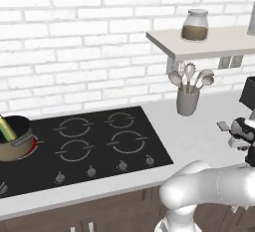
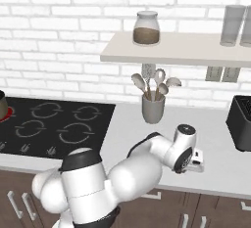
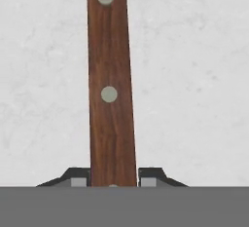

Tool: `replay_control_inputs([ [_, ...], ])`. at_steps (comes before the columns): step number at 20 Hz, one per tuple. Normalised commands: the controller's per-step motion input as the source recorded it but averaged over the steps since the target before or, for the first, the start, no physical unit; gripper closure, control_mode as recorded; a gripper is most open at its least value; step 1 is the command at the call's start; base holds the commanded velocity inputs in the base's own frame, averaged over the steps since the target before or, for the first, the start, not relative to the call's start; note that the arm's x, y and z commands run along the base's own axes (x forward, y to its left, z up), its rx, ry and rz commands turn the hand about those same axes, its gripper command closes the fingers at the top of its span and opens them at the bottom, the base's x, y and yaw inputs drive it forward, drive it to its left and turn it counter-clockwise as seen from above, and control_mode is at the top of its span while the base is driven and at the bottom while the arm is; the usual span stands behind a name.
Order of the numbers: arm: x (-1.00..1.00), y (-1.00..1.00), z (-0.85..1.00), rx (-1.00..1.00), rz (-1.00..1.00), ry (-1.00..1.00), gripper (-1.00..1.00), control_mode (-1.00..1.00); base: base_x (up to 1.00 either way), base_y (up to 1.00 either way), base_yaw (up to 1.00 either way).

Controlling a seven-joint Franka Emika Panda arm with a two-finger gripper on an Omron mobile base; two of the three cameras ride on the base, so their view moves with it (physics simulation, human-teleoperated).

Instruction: Put the corn and mushroom in the pot. Retrieve the spatula and lightly stir the vegetables in the pot.

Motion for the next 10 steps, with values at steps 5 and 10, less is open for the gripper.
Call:
replay_control_inputs([
  [5, -0.15, 0.36, 0.14, -0.04, 0.0, 0.0, 1.0, -1.0, 0.0, 0.0, 0.0],
  [10, -0.57, 0.23, 0.8, 0.0, 0.0, -0.12, 1.0, -1.0, 0.0, 0.0, 0.0],
])
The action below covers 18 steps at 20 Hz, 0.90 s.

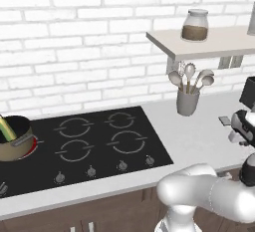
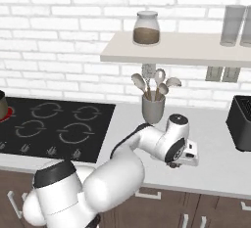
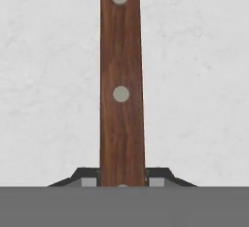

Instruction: Put the corn and mushroom in the pot. Retrieve the spatula and lightly stir the vegetables in the pot.

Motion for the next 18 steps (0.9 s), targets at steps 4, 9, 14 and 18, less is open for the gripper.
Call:
replay_control_inputs([
  [4, -0.7, 0.43, 1.0, 0.0, 0.0, -0.22, 1.0, -1.0, 0.0, 0.0, 0.0],
  [9, -0.46, 0.31, 1.0, 0.0, 0.0, -0.06, 1.0, -1.0, 0.0, 0.0, 0.0],
  [14, -0.45, 0.3, 1.0, 0.0, 0.0, 0.11, 1.0, -1.0, 0.0, 0.0, 0.0],
  [18, -0.54, 0.35, 0.83, 0.0, 0.0, 0.1, 1.0, -1.0, 0.0, 0.0, 0.0],
])
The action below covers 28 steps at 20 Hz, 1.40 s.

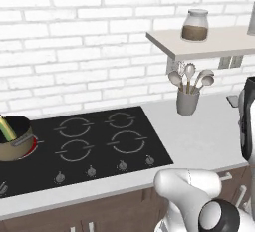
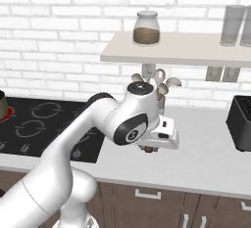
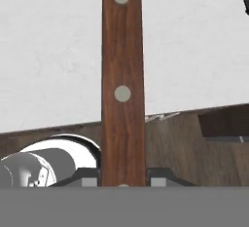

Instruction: Put the corn and mushroom in the pot. Retrieve the spatula and lightly stir the vegetables in the pot.

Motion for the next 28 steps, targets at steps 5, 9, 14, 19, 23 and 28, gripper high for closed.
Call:
replay_control_inputs([
  [5, -0.32, 0.24, 0.78, 0.0, 0.0, 0.01, 1.0, -1.0, 0.0, 0.0, 0.0],
  [9, -0.11, 0.45, 0.54, 0.0, 0.0, -0.01, 1.0, -1.0, 0.0, 0.0, 0.0],
  [14, -0.12, 0.26, 0.1, 0.0, 0.0, -0.01, 1.0, 1.0, -0.16, 0.21, 0.0],
  [19, 0.0, 0.0, 0.0, 0.0, 0.0, 0.0, 1.0, 1.0, -0.45, 0.94, 0.01],
  [23, 0.0, 0.0, 0.0, 0.0, 0.0, 0.0, 1.0, 1.0, -0.13, 1.0, 0.02],
  [28, 0.0, 0.0, 0.0, 0.0, 0.0, 0.0, 1.0, 1.0, -0.07, 1.0, 0.04],
])
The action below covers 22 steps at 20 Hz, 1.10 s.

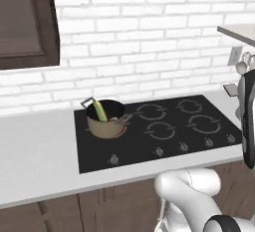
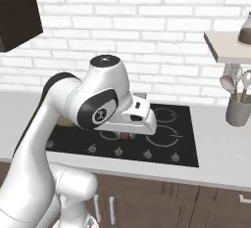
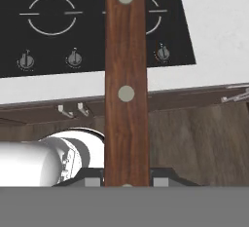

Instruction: Put the corn and mushroom in the pot. Retrieve the spatula and lightly stir the vegetables in the pot.

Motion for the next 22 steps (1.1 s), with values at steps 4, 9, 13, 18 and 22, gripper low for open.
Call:
replay_control_inputs([
  [4, 0.0, 0.0, 0.0, 0.0, 0.0, 0.0, 1.0, 1.0, -0.01, 1.0, 0.04],
  [9, 0.0, 0.0, 0.0, 0.0, 0.0, 0.0, 1.0, 1.0, 0.0, 0.98, 0.09],
  [13, 0.0, 0.0, 0.0, 0.0, 0.0, 0.0, 1.0, 1.0, 0.51, 0.24, 0.22],
  [18, 0.0, 0.0, 0.0, 0.0, 0.0, 0.0, 1.0, 1.0, 0.97, -0.05, 0.19],
  [22, 0.0, 0.0, 0.0, 0.0, 0.0, 0.0, 1.0, 1.0, 0.99, 0.0, 0.09],
])
